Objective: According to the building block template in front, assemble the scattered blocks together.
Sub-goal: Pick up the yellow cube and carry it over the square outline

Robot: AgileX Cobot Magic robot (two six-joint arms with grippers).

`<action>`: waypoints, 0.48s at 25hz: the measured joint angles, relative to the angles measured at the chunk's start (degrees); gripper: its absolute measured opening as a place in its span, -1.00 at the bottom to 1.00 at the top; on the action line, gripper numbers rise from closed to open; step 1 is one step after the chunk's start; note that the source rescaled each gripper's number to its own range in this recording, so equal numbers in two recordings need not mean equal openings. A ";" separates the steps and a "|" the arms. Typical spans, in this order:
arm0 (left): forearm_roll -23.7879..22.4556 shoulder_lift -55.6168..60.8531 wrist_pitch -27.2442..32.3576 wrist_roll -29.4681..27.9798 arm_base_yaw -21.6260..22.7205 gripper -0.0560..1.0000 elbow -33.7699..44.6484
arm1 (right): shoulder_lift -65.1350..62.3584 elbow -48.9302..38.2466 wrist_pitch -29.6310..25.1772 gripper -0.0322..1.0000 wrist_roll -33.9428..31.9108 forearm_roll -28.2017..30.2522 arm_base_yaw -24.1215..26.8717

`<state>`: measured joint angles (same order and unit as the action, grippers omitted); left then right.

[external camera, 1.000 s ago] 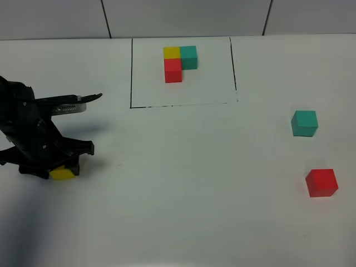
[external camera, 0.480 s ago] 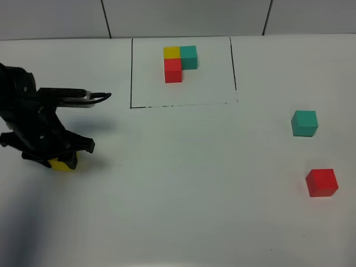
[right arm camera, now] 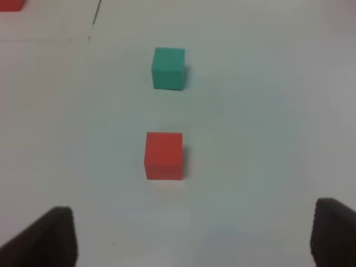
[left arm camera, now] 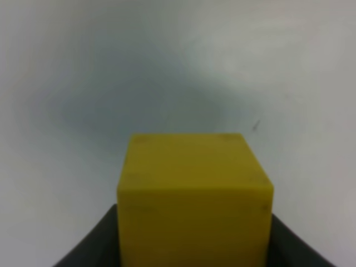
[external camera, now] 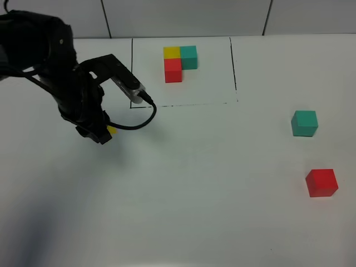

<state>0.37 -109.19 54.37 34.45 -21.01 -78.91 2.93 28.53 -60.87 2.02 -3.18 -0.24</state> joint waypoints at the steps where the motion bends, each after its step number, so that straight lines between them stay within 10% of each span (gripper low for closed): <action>1: -0.06 -1.48 2.04 2.17 -0.83 -0.89 -1.92 | 0.00 0.00 0.00 0.47 0.00 0.00 0.00; 12: -0.37 -19.07 13.98 17.55 -9.83 -0.89 -27.65 | 0.00 0.00 0.00 0.47 0.00 0.00 0.00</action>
<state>0.00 -128.26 68.35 51.99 -30.84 -106.55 2.93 28.53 -60.87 2.02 -3.18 -0.24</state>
